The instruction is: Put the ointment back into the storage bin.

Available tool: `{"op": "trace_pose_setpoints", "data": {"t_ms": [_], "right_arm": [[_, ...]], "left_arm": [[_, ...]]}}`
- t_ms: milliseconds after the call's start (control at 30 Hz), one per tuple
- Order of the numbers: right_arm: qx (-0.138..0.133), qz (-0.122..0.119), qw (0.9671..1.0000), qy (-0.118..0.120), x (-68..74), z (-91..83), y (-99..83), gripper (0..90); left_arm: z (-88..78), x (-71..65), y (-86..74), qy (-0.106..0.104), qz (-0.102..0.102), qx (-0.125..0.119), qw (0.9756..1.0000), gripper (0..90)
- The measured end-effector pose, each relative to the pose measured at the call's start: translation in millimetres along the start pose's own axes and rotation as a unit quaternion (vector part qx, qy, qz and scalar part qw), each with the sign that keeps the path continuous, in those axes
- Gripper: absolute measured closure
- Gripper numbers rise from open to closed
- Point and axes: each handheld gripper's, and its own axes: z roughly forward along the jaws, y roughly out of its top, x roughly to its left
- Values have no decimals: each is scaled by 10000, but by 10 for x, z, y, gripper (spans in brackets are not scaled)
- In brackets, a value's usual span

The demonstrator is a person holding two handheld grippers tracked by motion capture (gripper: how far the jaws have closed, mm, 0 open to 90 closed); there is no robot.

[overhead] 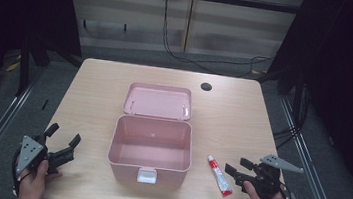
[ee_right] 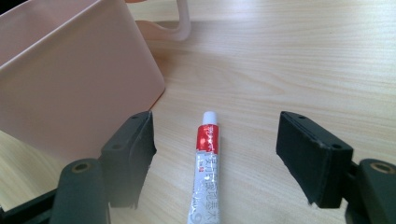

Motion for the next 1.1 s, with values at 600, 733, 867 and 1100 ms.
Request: {"op": "trace_pose_setpoints", "data": {"t_ms": [600,733,867,1100], "right_arm": [[525,-98,9985,-99,40,11,46,443],[893,-79,9960,-37,51,-13,148,430],[1414,-194,9897,-140,80,20,240,423],[2091,-435,9764,-321,173,188,335,467]], "left_arm": [[-7,-1,-1,-27,-15,-20,10000,149],[-5,-1,-1,-17,-9,-17,10000,149],[-6,-2,-1,-17,-10,-15,10000,149],[-6,-3,-1,-26,-12,-21,10000,147]]}}
